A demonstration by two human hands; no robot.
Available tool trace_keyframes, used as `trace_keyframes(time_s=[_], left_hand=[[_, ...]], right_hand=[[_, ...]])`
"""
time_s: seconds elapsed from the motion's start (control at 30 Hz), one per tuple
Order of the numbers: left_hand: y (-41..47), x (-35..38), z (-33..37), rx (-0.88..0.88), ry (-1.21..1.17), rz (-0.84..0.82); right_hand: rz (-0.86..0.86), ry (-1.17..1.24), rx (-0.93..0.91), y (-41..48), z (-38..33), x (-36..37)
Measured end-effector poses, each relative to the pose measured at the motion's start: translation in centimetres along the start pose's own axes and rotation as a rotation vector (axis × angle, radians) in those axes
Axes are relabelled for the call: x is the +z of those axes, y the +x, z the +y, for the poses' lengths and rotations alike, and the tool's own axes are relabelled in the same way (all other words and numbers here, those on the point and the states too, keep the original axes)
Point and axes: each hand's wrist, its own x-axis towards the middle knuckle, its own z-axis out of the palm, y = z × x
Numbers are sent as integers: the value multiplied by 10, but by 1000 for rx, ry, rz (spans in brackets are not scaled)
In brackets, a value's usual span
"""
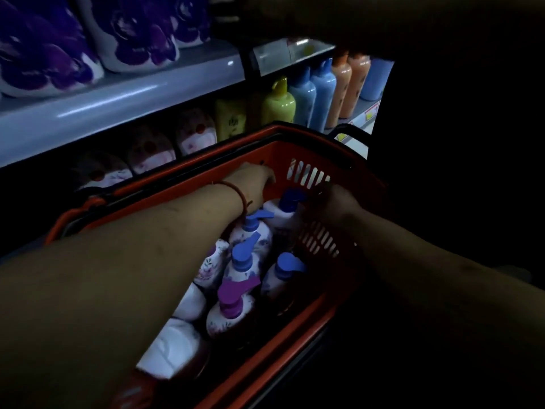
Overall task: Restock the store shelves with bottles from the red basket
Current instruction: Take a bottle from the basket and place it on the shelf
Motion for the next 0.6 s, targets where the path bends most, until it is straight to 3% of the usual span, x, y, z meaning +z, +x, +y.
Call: trace_keyframes(time_s=[0.13, 0.27, 0.33, 0.37, 0.47, 0.5, 0.6], left_hand=[[34, 7, -3, 58, 102, -133], [48, 21, -1, 107, 136, -270], [53, 29, -3, 122, 105, -300], [56, 31, -5, 114, 79, -324], [58, 34, -14, 86, 2, -399], [59, 35, -17, 81, -19, -403], [60, 36, -23, 91, -111, -362]], right_hand=[[-134, 45, 50, 19, 3, 12], [-156, 142, 80, 26, 0, 16], [-117, -19, -18, 26, 1, 19], [-135, 76, 22, 26, -4, 19], [-122, 861, 219, 33, -12, 34], [-130, 882, 195, 37, -9, 38], [-109, 392, 177, 38, -13, 31]])
